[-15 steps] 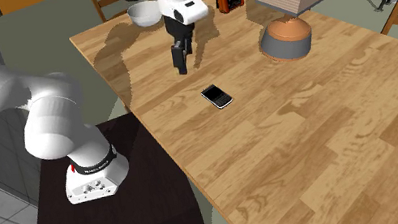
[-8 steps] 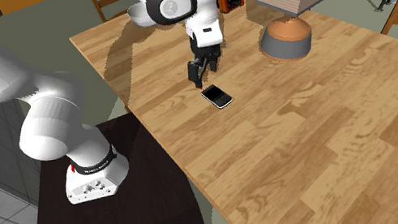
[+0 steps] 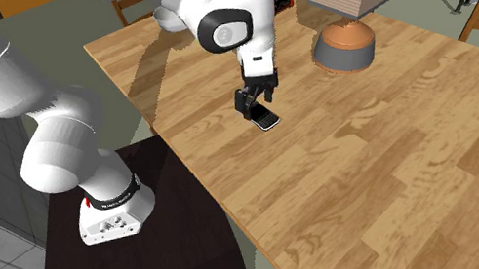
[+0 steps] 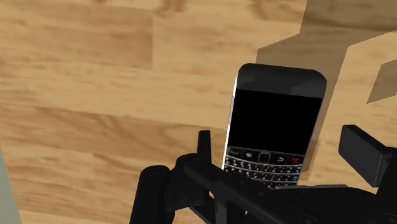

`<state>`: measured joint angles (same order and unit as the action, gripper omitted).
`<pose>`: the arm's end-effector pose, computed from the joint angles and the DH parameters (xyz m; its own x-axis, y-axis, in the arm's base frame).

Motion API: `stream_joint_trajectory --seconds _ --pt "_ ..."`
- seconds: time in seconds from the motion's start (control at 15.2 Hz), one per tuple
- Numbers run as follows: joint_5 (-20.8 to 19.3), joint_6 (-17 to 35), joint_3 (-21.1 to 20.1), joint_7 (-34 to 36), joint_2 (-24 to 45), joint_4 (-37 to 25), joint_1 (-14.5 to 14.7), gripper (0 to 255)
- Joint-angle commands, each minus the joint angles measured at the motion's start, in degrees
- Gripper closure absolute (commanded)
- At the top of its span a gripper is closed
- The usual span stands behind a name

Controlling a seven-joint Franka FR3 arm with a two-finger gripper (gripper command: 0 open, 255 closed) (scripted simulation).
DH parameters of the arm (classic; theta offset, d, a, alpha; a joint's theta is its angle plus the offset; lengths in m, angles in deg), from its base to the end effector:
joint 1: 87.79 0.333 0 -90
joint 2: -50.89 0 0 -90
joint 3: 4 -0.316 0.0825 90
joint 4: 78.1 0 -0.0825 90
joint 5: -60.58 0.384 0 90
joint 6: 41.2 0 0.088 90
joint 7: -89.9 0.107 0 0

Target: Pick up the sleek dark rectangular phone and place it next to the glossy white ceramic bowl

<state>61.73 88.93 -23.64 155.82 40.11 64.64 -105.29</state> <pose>0.4471 0.0157 0.3488 0.4242 -0.9052 0.0268 -0.9047 -0.4222 0.0578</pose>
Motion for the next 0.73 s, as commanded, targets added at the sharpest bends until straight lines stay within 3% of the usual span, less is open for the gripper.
stream_joint_trajectory --seconds 0.0,0.59,0.66 --pt "-0.41 1.64 -0.12 0.37 1.05 0.61 -0.14 0" --pt "-0.78 3.0 -0.2 0.64 1.92 1.14 -0.23 0" --pt "-0.78 3.0 -0.2 0.65 1.92 1.14 -0.23 255"
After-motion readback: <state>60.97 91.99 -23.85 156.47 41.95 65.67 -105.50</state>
